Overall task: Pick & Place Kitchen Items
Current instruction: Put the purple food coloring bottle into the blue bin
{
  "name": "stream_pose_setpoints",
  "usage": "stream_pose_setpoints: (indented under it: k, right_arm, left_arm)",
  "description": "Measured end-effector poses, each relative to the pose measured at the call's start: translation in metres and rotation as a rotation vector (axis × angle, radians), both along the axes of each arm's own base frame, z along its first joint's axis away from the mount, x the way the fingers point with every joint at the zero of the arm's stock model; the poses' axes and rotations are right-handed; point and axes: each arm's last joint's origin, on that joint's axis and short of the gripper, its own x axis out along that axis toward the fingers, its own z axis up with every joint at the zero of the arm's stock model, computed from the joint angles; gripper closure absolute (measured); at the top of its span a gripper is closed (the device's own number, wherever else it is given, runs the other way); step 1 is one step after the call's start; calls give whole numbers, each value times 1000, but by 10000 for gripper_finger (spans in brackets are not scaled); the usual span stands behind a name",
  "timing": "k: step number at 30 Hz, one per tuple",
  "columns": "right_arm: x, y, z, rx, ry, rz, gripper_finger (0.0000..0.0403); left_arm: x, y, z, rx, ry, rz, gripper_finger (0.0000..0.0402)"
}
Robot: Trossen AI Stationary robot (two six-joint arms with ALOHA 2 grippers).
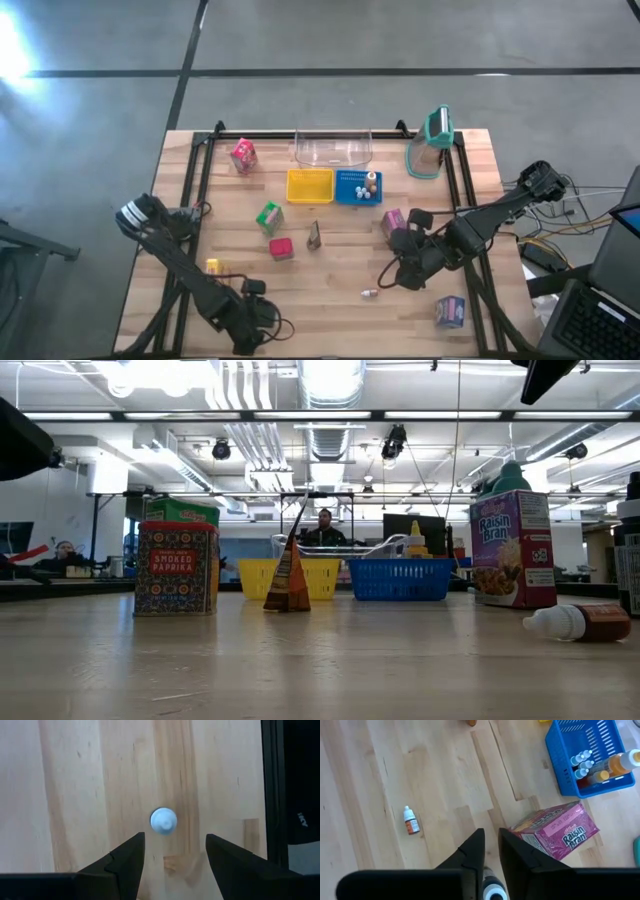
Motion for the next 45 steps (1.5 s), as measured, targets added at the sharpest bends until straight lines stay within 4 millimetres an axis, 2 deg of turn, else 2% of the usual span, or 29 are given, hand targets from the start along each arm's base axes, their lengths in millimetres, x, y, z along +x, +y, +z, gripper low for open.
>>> stream_pose_setpoints:
  k: [6,12,17,25,29,33,45]
  right_arm:
    - [1,0,0,-13,-15,0,339]
    - [1,0,0,-15,-16,2,333]
    - [1,0,1,-13,-18,1,333]
    - [1,0,0,-14,-17,2,358]
    - [1,0,-2,-21,-11,6,367]
    - [1,0,-3,-26,-9,13,370]
    - [1,0,-3,-24,-11,14,346]
  left_arm:
    - [4,-3,-1,2,-45,-26,186]
    - [4,2,3,64,-75,-57,186]
    - [4,3,27,120,-57,-61,186]
    - [10,-2,45,97,-79,-57,186]
    - [11,-3,44,130,-62,-87,186]
    - [16,3,36,177,-11,-93,186]
    - [25,7,19,156,92,-111,186]
